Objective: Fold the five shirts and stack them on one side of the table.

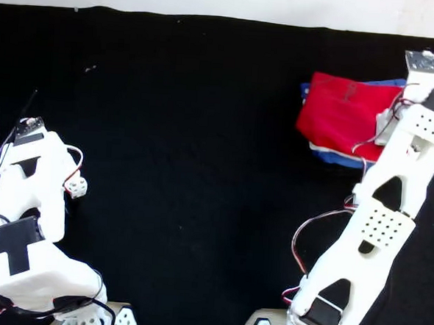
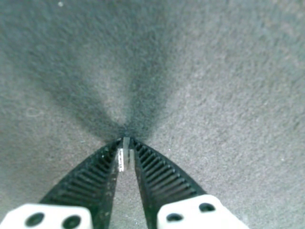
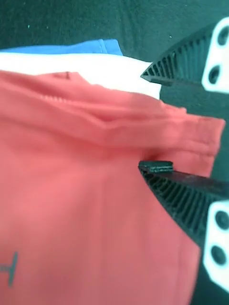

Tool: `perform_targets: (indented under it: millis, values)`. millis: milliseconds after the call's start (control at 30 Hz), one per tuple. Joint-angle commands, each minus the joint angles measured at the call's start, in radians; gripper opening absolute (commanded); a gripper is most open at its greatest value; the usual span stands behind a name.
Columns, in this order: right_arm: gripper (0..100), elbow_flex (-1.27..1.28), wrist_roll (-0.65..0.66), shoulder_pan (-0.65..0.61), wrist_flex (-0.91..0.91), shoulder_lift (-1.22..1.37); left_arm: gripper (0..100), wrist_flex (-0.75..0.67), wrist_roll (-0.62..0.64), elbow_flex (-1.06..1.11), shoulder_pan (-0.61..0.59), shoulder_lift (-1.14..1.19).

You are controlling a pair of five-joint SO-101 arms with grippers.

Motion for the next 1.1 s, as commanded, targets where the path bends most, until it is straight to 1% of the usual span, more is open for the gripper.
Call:
perform_targets:
  millis: [0,67,167,233,467,567,667,967,1000,1067]
  values:
    - [24.8,-0.002,-0.006,0.033,-0.053,0.002,1,-0.037,0.006,0.004,0.005,-0.002]
    - [21.7,-0.002,-0.003,0.035,-0.074,0.013,1,-0.037,0.006,0.004,0.005,-0.002]
    - [11.7,0.004,0.058,0.033,-0.127,0.039,1,-0.037,0.006,0.004,0.005,-0.002]
    - [7.3,-0.001,0.089,0.030,-0.151,0.062,1,-0.037,0.006,0.004,0.005,-0.002]
    - [1.2,-0.002,0.104,0.036,-0.229,0.051,1,-0.037,0.006,0.004,0.005,-0.002]
    - [0.6,-0.002,0.170,0.051,-0.291,0.019,1,-0.037,0.006,0.004,0.005,-0.002]
    - [0.6,-0.002,0.198,0.058,-0.341,-0.002,1,-0.037,0.006,0.004,0.005,-0.002]
    - [0.7,-0.002,0.276,0.058,-0.349,-0.010,1,-0.037,0.006,0.004,0.005,-0.002]
    - [1.3,-0.002,0.273,0.058,-0.358,-0.012,1,-0.037,0.006,0.004,0.005,-0.002]
    - [6.9,-0.004,0.272,0.065,-0.372,-0.013,1,-0.037,0.006,0.004,0.005,-0.002]
